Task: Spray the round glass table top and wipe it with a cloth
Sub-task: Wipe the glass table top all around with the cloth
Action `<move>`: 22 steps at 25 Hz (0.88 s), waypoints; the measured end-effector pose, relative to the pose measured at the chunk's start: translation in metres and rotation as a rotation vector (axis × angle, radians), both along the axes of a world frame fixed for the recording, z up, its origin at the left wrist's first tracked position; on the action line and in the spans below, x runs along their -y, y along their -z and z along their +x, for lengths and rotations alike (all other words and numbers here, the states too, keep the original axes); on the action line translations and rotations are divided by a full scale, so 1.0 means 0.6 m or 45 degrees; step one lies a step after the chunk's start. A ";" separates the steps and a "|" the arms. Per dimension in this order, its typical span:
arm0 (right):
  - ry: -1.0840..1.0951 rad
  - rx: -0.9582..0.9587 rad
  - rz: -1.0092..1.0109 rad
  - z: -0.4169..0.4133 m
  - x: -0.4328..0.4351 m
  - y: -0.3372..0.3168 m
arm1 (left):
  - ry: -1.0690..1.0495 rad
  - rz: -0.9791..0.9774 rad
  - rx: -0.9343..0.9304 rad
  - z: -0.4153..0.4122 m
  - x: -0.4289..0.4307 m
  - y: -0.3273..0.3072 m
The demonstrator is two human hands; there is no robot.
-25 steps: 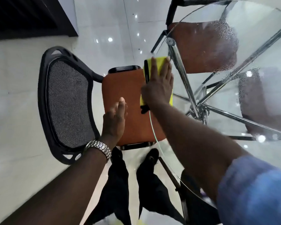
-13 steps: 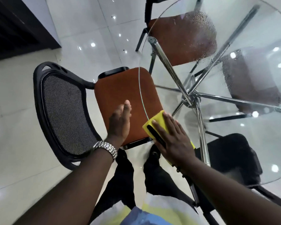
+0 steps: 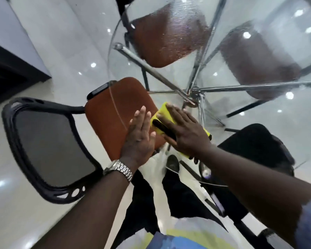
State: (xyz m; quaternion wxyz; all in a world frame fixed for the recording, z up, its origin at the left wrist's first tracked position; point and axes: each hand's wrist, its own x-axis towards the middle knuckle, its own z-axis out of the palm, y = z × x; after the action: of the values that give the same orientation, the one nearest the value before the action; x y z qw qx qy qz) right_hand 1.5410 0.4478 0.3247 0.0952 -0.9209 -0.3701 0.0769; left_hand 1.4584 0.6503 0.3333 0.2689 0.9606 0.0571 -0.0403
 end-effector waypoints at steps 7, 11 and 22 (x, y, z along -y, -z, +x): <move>1.369 -0.052 -0.041 0.001 0.202 -0.002 | 0.531 0.367 -0.229 0.002 0.095 0.014; 0.458 -0.061 0.074 -0.131 0.202 0.012 | 0.593 0.424 -0.267 -0.003 0.093 -0.003; 0.885 -0.637 0.360 -0.343 0.234 -0.140 | 1.033 0.197 -0.391 -0.025 0.101 -0.161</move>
State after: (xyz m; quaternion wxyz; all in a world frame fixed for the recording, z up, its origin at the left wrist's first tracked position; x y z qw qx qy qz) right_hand 1.3352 0.3072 0.4088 0.3268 -0.9215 -0.0113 0.2095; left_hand 1.4434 0.5899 0.4301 0.1470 0.9054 -0.2827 -0.2806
